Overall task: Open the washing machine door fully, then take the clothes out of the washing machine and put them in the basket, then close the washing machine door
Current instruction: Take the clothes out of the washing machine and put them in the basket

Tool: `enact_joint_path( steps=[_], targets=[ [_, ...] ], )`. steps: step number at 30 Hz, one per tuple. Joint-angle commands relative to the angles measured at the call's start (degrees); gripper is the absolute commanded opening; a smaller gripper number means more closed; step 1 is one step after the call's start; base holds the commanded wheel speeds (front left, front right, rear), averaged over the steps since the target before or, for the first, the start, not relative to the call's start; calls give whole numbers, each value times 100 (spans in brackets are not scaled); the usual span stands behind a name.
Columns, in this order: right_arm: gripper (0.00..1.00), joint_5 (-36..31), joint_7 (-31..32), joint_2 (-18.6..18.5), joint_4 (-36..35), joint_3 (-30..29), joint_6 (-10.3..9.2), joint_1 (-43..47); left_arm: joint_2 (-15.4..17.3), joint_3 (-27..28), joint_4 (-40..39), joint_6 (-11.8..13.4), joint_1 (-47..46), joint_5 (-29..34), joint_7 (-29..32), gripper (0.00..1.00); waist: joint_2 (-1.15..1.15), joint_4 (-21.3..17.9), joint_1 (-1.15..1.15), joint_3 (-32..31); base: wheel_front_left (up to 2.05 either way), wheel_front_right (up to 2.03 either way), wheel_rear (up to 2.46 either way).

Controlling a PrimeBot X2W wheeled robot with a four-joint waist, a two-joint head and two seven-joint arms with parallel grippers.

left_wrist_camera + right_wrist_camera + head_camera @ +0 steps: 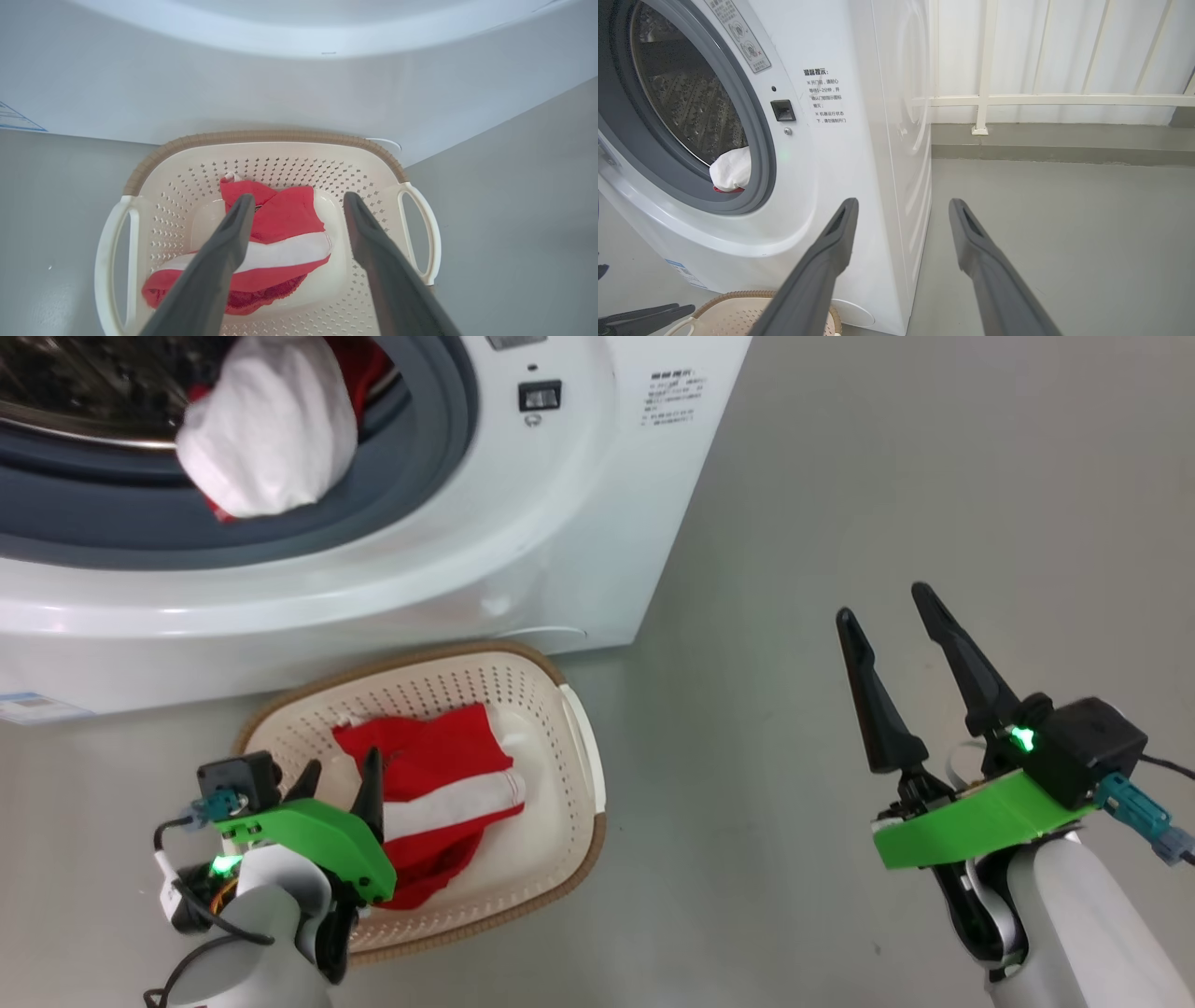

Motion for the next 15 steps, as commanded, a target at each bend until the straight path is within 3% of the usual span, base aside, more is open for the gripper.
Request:
enact_joint_path(
  steps=[1,15],
  targets=[
    [100,33,-36,-50,-110,61,28,142,149,111,-156,-42,126,27,-68,100,0,151,0,-269,0,0,0],
    [100,-16,-36,-137,-76,-84,28,544,198,739,-2916,77,1527,806,-77,100,0,473,0,-1191,0,0,0]
  ],
)
